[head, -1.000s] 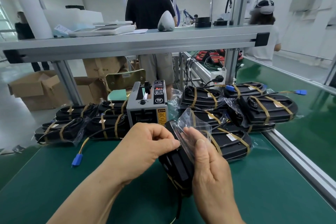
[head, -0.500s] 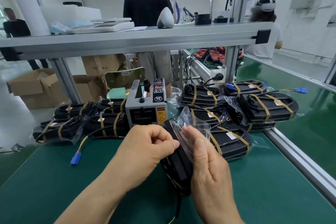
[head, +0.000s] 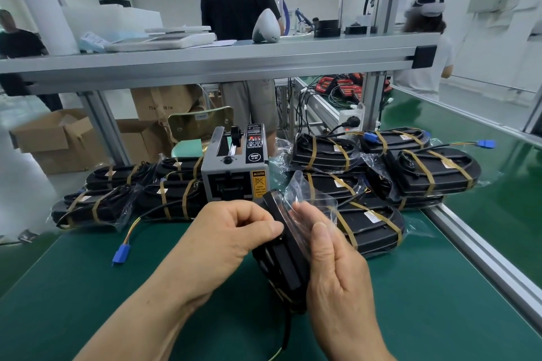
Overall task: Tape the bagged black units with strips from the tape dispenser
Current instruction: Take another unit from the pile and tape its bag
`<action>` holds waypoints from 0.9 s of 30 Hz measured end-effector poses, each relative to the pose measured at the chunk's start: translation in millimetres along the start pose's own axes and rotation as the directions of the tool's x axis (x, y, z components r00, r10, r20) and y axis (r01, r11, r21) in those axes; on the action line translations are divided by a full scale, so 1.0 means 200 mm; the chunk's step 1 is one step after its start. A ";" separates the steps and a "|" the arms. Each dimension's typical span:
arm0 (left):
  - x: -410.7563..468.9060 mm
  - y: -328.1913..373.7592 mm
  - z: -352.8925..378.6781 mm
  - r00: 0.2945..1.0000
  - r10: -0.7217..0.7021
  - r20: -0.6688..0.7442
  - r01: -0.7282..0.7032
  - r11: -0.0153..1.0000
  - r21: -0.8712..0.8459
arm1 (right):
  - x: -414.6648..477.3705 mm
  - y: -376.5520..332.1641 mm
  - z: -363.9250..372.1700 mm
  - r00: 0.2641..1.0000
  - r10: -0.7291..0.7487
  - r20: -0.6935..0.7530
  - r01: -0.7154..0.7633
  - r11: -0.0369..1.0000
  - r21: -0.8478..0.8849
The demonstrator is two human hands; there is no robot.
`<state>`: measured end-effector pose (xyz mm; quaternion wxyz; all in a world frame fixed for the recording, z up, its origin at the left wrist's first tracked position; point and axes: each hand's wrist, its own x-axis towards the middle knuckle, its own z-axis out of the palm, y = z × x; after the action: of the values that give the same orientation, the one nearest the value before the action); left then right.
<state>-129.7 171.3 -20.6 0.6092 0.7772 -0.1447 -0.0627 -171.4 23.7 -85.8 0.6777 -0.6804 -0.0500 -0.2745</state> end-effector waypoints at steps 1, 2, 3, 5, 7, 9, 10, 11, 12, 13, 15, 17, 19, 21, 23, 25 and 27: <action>0.00 0.00 0.00 1.000 0.004 0.003 -0.004 1.000 0.001 | 0.00 0.00 0.00 1.000 0.004 0.002 -0.004 1.000 0.004; 0.00 0.01 0.00 1.000 0.005 0.006 -0.005 1.000 0.001 | 0.00 0.00 0.01 1.000 0.009 0.004 -0.009 1.000 0.008; 0.00 0.01 0.00 1.000 0.007 0.010 -0.007 1.000 0.002 | 0.00 0.00 0.01 1.000 0.008 0.004 -0.008 1.000 0.007; -0.01 0.02 0.00 1.000 0.012 0.012 -0.012 1.000 0.020 | 0.00 0.00 0.01 1.000 -0.009 -0.004 0.009 1.000 -0.009; -0.01 0.03 0.01 1.000 0.026 -0.006 -0.026 0.997 0.073 | 0.00 0.00 0.01 1.000 -0.008 0.001 0.008 1.000 0.003; -0.01 0.03 0.01 0.999 0.041 -0.029 -0.037 0.992 0.124 | 0.00 0.00 0.01 1.000 0.000 0.013 0.000 1.000 0.030; -0.01 0.02 0.01 0.998 0.044 -0.037 -0.039 0.990 0.136 | 0.00 0.00 0.01 1.000 0.003 0.016 -0.004 0.999 0.038; -0.01 0.02 0.01 0.998 0.046 -0.042 -0.040 0.989 0.140 | 0.00 0.00 0.01 1.000 0.009 0.020 -0.010 0.999 0.046; -0.01 0.02 0.02 0.998 0.050 -0.046 -0.043 0.989 0.142 | 0.00 0.00 0.01 1.000 0.015 0.022 -0.016 0.999 0.051; -0.01 0.02 0.02 0.997 0.056 -0.052 -0.048 0.988 0.148 | 0.00 0.00 0.02 1.000 0.014 0.022 -0.015 0.999 0.048; -0.01 0.01 0.02 0.994 0.079 -0.072 -0.065 0.981 0.180 | 0.00 0.01 0.02 1.000 -0.001 0.015 0.000 1.000 0.018; -0.02 0.00 0.02 0.991 0.101 -0.088 -0.079 0.972 0.223 | 0.00 0.00 0.01 1.000 -0.012 0.013 0.012 1.000 -0.016; -0.02 -0.01 0.02 0.988 0.111 -0.107 -0.081 0.964 0.254 | 0.00 0.00 0.01 1.000 -0.010 0.019 0.010 1.000 -0.011; -0.02 -0.02 0.03 0.983 0.103 -0.151 -0.063 0.965 0.254 | 0.00 0.01 0.01 1.000 -0.002 0.023 0.002 1.000 0.004; -0.01 -0.03 0.04 0.976 0.081 -0.201 -0.039 0.978 0.205 | 0.00 0.01 0.00 1.000 0.002 0.025 -0.002 1.000 0.009; -0.01 -0.04 0.05 0.972 0.058 -0.228 -0.022 0.987 0.157 | 0.00 0.01 0.01 1.000 -0.010 0.022 0.010 1.000 -0.002; 0.00 -0.04 0.05 0.971 0.043 -0.235 -0.007 0.989 0.150 | 0.00 0.01 0.01 1.000 -0.009 0.022 0.009 1.000 -0.016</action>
<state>-131.3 163.8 -30.8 0.5633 0.8204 -0.0848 0.0497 -170.2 25.6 -86.7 0.6705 -0.6884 -0.0584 -0.2704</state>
